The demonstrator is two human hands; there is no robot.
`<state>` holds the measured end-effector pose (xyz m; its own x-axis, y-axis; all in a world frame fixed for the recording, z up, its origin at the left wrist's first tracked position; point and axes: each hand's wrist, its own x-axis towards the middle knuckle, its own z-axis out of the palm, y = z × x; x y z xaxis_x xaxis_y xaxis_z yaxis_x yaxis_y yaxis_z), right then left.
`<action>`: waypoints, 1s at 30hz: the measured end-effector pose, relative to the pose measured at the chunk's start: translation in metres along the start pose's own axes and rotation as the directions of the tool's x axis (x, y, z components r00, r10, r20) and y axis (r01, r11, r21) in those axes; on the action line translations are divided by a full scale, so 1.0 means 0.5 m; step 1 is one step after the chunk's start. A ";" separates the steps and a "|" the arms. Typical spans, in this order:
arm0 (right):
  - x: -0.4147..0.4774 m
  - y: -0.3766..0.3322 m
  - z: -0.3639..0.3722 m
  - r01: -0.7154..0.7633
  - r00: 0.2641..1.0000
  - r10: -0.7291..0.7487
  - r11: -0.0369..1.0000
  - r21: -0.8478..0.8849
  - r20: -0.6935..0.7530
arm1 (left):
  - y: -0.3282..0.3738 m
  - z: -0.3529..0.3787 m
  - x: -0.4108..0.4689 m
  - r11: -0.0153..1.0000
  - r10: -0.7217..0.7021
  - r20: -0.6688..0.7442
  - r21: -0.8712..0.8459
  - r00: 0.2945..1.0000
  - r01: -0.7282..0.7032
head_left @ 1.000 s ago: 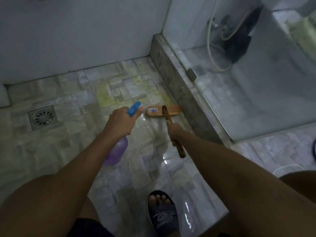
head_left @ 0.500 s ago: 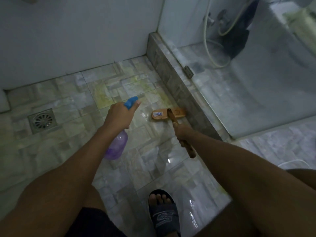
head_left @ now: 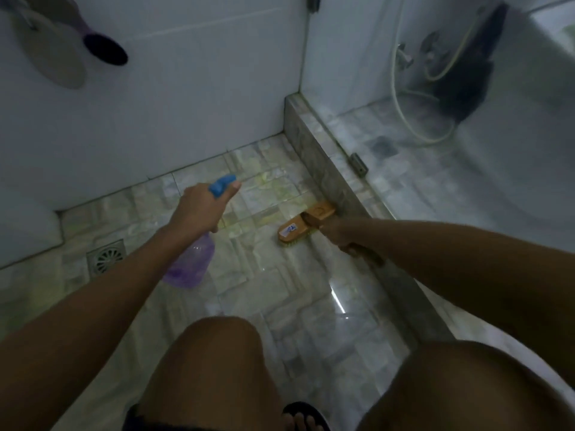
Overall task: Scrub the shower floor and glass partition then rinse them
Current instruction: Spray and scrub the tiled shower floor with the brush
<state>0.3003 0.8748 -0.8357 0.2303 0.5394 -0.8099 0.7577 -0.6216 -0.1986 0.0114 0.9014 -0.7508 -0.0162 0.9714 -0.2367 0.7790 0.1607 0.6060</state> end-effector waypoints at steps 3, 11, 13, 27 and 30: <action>0.006 0.036 0.019 0.018 0.999 -0.021 0.994 0.106 0.026 | -0.043 0.014 0.030 0.999 -0.040 0.008 -0.002 0.999 0.040; 0.098 -0.162 -0.010 0.244 0.966 -0.220 0.948 0.203 -0.135 | -0.168 0.055 0.035 0.995 -0.068 -0.037 -0.078 0.997 0.065; 0.082 -0.170 0.012 0.269 0.959 -0.252 0.954 0.133 -0.132 | -0.197 0.050 0.018 0.995 -0.065 -0.049 -0.083 0.997 0.061; 0.126 -0.329 0.074 0.375 0.918 -0.379 0.925 -0.062 -0.115 | -0.372 0.063 -0.015 0.952 -0.181 -0.299 -0.293 0.937 0.090; 0.094 -0.316 0.129 0.408 0.910 -0.415 0.900 -0.155 -0.014 | -0.390 0.050 -0.023 0.953 -0.173 -0.341 -0.293 0.924 0.071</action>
<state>0.1520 0.9618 -0.8782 -0.0964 0.7569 -0.6464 0.8703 -0.2510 -0.4237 -0.1248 0.8543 -0.8851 -0.3635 0.9293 -0.0650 0.5580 0.2731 0.7836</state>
